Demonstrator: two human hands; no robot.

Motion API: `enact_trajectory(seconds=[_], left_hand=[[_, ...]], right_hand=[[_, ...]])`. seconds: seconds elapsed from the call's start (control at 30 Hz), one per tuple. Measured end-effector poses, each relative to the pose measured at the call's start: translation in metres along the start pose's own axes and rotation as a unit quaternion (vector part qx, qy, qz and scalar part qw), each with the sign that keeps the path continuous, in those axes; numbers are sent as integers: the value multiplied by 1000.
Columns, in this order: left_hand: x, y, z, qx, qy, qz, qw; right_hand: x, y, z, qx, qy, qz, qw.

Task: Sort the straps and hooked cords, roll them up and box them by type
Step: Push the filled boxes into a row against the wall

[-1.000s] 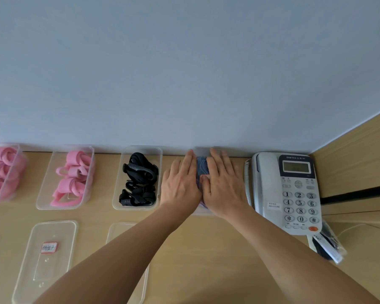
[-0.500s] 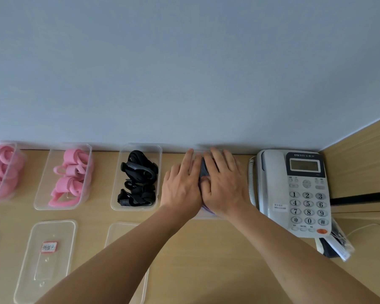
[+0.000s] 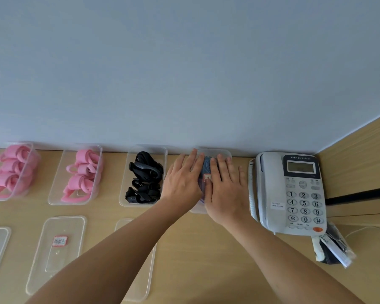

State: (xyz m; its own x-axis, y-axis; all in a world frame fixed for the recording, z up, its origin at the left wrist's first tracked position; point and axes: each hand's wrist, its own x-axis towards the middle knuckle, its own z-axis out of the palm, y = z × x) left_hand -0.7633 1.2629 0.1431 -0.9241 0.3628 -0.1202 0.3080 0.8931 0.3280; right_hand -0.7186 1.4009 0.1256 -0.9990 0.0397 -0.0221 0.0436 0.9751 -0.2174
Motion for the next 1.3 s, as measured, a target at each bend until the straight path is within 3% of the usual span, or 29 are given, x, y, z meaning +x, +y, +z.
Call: enact_trajectory(seconds=[0.1, 0.27, 0.37, 0.47, 0.63, 0.73, 0.87, 1.07, 1.3], left_hand=[[-9, -11, -11, -29, 63, 23, 997], [-60, -61, -21, -69, 202, 30, 977], [-101, -98, -25, -64, 248, 22, 966], [-145, -141, -25, -62, 262, 8, 963], [-200, -193, -26, -85, 220, -27, 971], [-221, -208, -34, -119, 201, -45, 971], [-231, -215, -49, -143, 195, -42, 969], [-208, -204, -70, -245, 160, -64, 954], [-153, -175, -100, -353, 26, -139, 925]], right_hand=[[-1, -1, -6, 0, 17, 1, 1000], [-43, -37, -14, 62, 187, 2, 980], [-88, -83, -1, 90, 183, -15, 979], [-130, -134, 27, 92, 131, -21, 987], [-163, -214, 66, 30, -37, 31, 998], [-166, -242, 79, 18, -85, 75, 993], [-172, -258, 65, 16, -72, 78, 994], [-153, -259, 29, 22, 44, 53, 997], [-65, -236, 3, -11, 54, 64, 996]])
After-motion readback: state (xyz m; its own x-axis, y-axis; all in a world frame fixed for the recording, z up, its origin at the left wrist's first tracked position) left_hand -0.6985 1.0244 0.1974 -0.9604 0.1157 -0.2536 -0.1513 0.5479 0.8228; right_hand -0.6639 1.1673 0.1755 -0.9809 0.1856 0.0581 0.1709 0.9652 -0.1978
